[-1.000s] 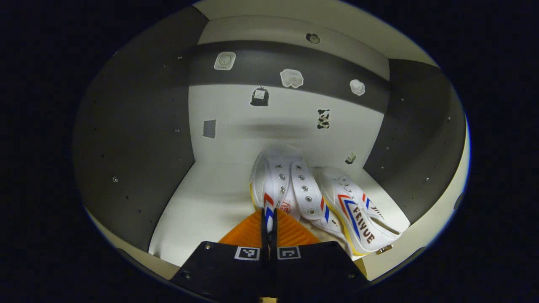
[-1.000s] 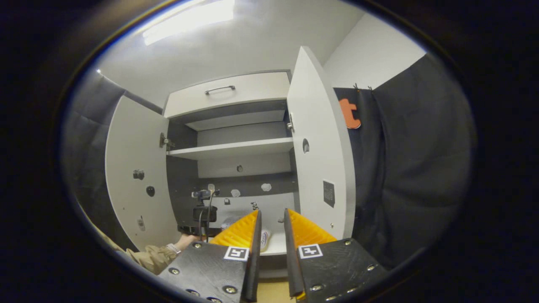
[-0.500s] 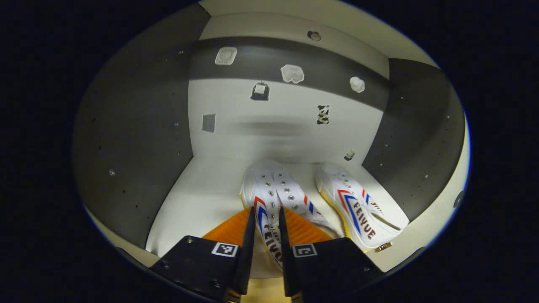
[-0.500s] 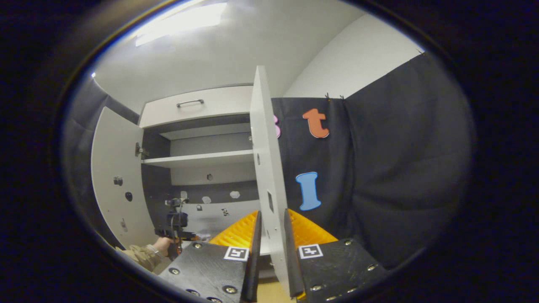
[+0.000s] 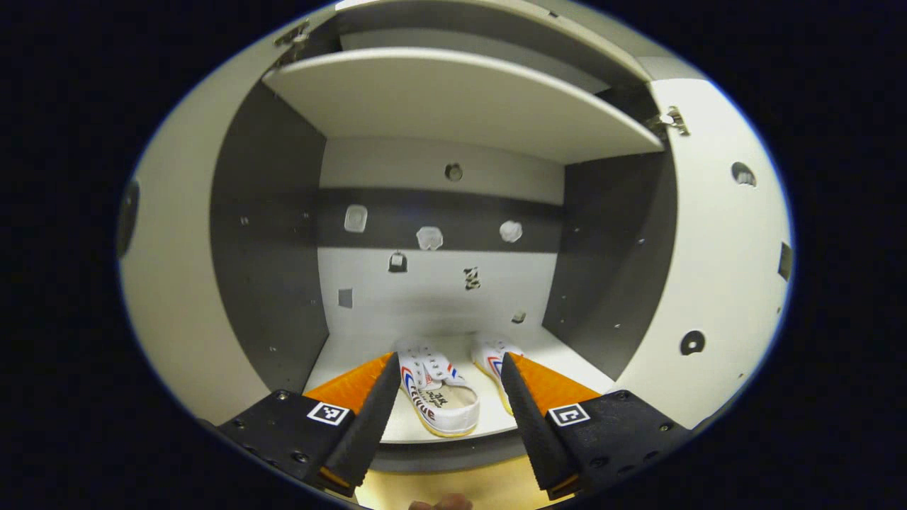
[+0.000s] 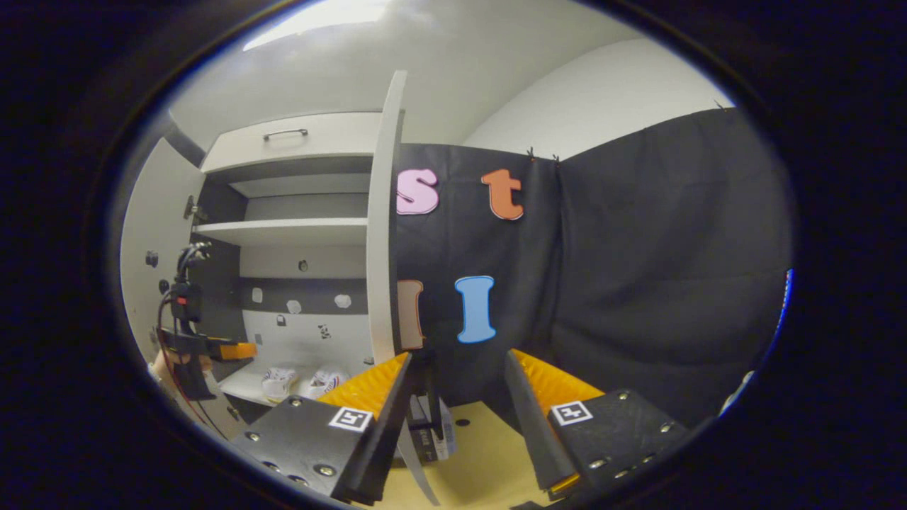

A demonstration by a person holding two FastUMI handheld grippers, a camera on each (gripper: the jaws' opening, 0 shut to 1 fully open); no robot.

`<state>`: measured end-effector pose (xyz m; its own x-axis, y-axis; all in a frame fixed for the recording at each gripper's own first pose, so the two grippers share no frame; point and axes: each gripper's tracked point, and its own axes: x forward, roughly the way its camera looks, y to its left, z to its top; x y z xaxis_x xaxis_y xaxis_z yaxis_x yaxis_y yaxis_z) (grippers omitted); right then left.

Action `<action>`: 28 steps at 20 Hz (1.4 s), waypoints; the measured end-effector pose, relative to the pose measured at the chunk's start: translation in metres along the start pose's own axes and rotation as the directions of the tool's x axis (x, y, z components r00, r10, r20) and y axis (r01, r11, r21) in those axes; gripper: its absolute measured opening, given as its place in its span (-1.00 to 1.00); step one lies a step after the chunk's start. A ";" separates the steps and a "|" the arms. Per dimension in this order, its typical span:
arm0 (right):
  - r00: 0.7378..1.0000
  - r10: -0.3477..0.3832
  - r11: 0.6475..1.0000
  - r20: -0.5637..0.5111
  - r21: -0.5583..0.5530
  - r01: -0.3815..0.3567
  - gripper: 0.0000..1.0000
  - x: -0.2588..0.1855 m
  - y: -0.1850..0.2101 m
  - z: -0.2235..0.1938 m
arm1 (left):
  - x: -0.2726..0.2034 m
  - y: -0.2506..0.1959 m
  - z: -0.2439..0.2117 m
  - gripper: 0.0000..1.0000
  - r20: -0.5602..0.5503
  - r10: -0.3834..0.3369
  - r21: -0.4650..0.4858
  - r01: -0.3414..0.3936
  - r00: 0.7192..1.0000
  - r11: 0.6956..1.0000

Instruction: Grab one shoe with the right hand and put it into the shoe cabinet, grab the other shoe with the left hand and put it into the shoe cabinet; then close the right door with the right hand and the left door with the left hand.

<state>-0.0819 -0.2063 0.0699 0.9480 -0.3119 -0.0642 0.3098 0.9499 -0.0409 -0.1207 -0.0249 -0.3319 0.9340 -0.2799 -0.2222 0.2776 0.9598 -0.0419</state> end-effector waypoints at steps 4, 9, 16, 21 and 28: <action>0.999 0.035 0.999 -0.038 0.011 -0.035 0.53 -0.004 0.006 -0.007 | -0.051 -0.010 0.033 0.73 0.076 -0.029 0.000 0.029 0.997 1.000; 0.991 0.117 0.993 -0.058 0.013 -0.116 0.51 -0.009 0.021 -0.008 | -0.110 -0.012 0.061 0.73 0.139 -0.017 0.016 0.015 0.990 1.000; 0.952 0.295 0.955 -0.079 0.044 -0.292 0.52 -0.021 0.062 -0.012 | -0.172 -0.011 0.092 0.73 0.202 0.001 0.013 -0.004 0.979 1.000; 0.906 0.415 0.909 -0.087 0.063 -0.411 0.52 -0.011 0.111 -0.017 | -0.208 0.003 0.105 0.72 0.244 0.053 0.013 -0.058 0.968 0.998; 0.826 0.557 0.830 -0.088 0.067 -0.553 0.53 -0.008 0.194 -0.019 | -0.261 0.062 0.121 0.72 0.307 0.230 -0.026 -0.234 0.923 0.972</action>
<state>-0.0314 -0.0202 0.0431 0.9489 0.2700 -0.1632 -0.2621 0.9626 0.0687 -0.3197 0.1048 -0.1586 0.9955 -0.0443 0.0842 0.0456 0.9989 -0.0142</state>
